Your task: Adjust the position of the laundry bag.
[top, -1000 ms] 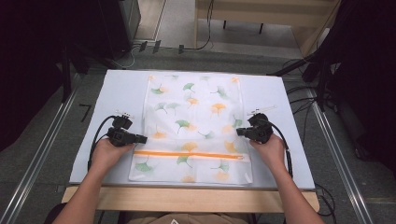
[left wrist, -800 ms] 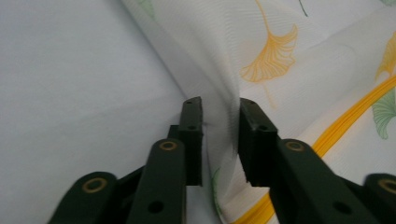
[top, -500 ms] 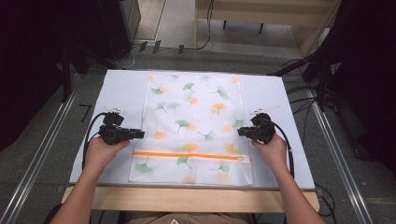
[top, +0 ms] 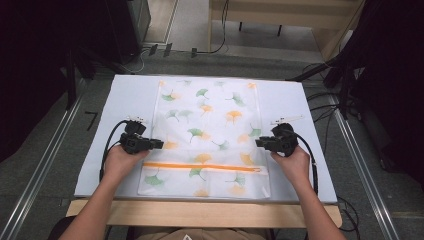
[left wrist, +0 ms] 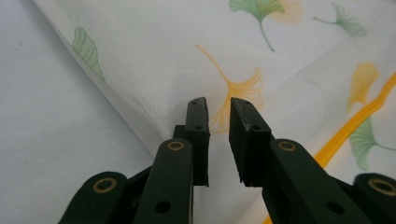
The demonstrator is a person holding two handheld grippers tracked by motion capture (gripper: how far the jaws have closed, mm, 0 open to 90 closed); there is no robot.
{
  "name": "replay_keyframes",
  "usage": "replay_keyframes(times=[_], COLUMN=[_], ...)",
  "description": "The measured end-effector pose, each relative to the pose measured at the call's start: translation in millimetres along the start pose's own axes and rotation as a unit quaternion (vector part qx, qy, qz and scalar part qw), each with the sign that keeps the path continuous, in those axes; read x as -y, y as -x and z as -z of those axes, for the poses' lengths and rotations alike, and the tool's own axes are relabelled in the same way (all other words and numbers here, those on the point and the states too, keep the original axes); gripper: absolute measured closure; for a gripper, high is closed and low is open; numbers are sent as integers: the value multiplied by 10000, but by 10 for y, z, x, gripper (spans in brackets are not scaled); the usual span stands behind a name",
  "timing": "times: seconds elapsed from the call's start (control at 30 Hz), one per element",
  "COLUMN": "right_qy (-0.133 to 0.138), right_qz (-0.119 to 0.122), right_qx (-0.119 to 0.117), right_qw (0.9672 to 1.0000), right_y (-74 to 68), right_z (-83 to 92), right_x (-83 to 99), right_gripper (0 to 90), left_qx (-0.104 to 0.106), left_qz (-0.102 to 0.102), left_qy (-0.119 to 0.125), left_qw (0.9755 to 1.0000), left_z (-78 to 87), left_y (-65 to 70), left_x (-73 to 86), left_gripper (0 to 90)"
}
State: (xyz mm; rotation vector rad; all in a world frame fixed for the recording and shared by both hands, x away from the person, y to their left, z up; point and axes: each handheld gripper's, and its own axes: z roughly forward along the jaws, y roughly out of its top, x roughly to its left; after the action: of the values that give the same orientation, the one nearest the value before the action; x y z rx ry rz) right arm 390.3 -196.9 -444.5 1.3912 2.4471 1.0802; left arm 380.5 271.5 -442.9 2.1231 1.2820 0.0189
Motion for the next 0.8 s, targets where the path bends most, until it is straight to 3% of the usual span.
replay_keyframes(times=[0.2, 0.33, 0.5, 0.8], right_qy=[79, 154, 229, 270], right_qz=[-17, -101, -3, 43], right_qx=[93, 9, -63, -111], right_qw=[9999, 9998, 9997, 9996], right_y=[-60, -79, -121, -178], right_z=[128, 207, 281, 326], right_x=[68, 140, 287, 381], right_gripper=[728, 712, 671, 594], left_qx=[-120, -167, -138, -14], left_qz=[59, 126, 300, 68], left_qy=[-80, 8, 81, 355], left_qw=[9999, 9998, 9994, 9993], left_z=[-21, 30, 134, 279], left_y=[-33, -79, -122, -2], left_x=[30, 59, 91, 89], left_gripper=[711, 674, 597, 464])
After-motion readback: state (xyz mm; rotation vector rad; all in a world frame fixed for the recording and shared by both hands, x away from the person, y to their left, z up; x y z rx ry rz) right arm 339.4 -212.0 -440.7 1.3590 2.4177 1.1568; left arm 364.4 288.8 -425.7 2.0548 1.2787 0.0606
